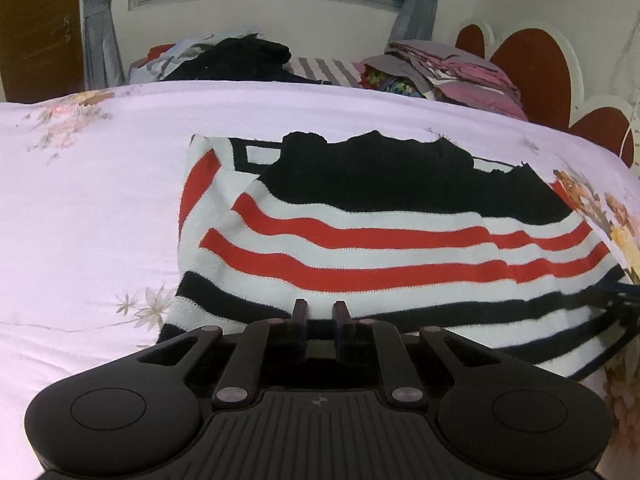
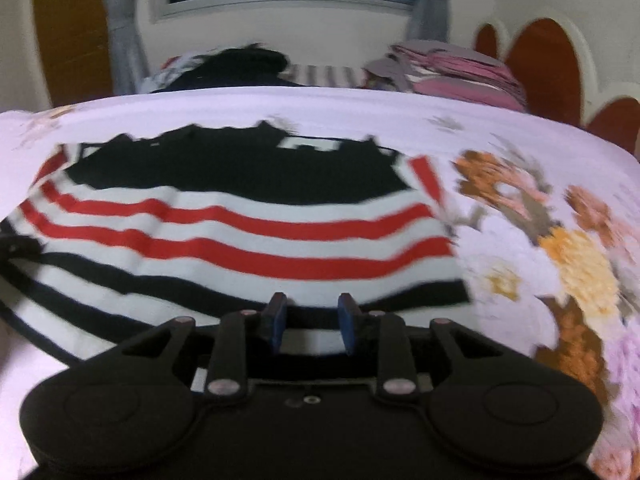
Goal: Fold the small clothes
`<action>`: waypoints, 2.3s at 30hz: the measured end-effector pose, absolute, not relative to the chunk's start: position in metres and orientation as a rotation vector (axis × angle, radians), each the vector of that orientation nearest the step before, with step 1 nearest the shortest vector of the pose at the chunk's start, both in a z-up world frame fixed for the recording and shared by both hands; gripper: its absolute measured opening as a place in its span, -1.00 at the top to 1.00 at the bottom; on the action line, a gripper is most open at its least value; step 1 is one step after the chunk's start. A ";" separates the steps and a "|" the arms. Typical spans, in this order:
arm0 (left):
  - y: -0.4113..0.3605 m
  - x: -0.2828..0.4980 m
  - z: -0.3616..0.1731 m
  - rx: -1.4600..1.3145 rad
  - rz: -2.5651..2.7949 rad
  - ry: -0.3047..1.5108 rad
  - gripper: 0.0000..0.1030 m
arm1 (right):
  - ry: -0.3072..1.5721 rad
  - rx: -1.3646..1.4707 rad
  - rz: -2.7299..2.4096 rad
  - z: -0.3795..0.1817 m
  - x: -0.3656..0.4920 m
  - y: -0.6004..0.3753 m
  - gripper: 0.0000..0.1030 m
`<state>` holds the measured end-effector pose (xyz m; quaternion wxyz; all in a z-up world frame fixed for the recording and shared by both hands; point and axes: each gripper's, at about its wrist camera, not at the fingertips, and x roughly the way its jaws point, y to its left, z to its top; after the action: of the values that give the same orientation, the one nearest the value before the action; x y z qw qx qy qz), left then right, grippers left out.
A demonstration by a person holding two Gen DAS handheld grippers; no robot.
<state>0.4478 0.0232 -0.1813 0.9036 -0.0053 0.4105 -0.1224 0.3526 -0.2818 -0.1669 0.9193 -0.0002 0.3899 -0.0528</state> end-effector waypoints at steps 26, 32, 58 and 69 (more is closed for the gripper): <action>0.030 0.431 -0.173 0.022 -0.302 0.840 -0.13 | 0.771 0.061 -0.007 -0.147 0.353 -0.214 0.18; 0.037 0.423 -0.183 0.038 -0.317 0.823 -0.12 | 0.806 0.027 0.015 -0.161 0.354 -0.200 0.18; 0.053 0.402 -0.168 -0.154 -0.273 0.948 -0.50 | 0.815 0.063 0.022 -0.152 0.350 -0.202 0.09; 0.086 0.392 -0.207 -0.617 -0.279 1.065 -0.51 | 0.811 0.087 0.028 -0.152 0.346 -0.200 0.07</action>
<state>0.3922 0.0861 -0.2072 0.8075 -0.2882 0.4977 -0.1307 0.3464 -0.1996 -0.1524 0.9178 0.0425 0.3945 0.0136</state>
